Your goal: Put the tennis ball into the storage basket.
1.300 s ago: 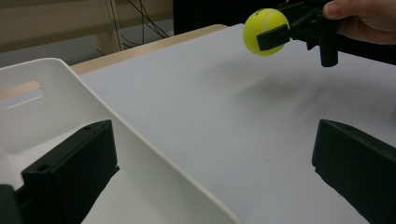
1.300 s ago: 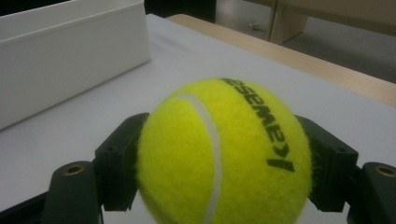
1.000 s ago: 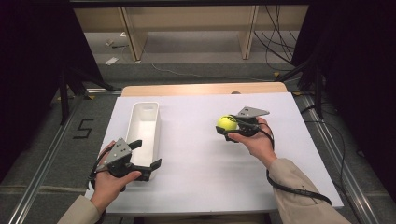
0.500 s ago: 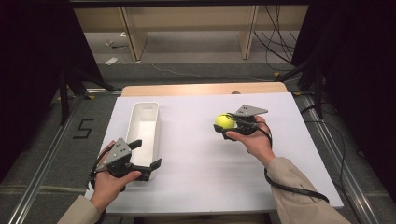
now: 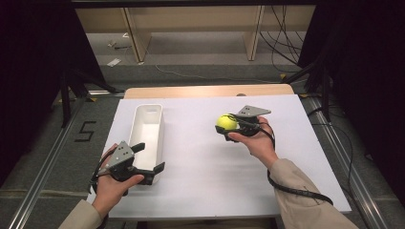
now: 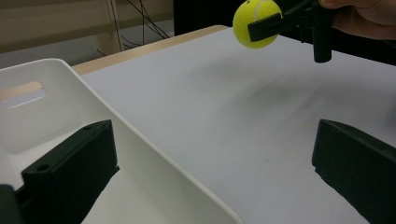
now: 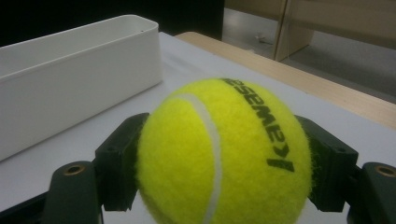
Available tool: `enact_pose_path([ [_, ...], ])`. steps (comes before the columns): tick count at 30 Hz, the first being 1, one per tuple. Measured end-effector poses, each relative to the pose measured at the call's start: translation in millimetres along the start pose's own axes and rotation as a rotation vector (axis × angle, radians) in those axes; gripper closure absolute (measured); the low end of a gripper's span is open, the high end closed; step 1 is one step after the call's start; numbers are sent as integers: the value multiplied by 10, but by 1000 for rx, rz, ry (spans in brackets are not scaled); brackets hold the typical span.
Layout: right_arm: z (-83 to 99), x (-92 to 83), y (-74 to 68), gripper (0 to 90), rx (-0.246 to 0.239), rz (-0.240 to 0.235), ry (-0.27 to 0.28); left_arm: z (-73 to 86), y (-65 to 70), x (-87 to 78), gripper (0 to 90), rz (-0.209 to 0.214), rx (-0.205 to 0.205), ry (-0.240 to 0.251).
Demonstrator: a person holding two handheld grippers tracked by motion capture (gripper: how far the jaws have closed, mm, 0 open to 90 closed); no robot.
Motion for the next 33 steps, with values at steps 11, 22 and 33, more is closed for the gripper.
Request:
enact_pose_path([
  [11, -35, 31, -19, 269, -5, -3, 6, -1, 0, -1, 0, -1, 1, 0],
  [22, -73, 60, -35, 269, -11, -5, 13, 4, -3, 4, 0, -1, 3, -2],
  [33, -115, 116, -87, 269, -13, -17, 20, 2, 0, 2, 0, 0, 3, -1],
])
Point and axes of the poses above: each handheld gripper's, and its own axes: x roughly forward along the jaws, z roughly out of its underside, y roughly to its right, the point moved 8 cm from there along x, roughly forward along the jaws, and after that the axes turned 1 degree about y, right-handed, at the moved point
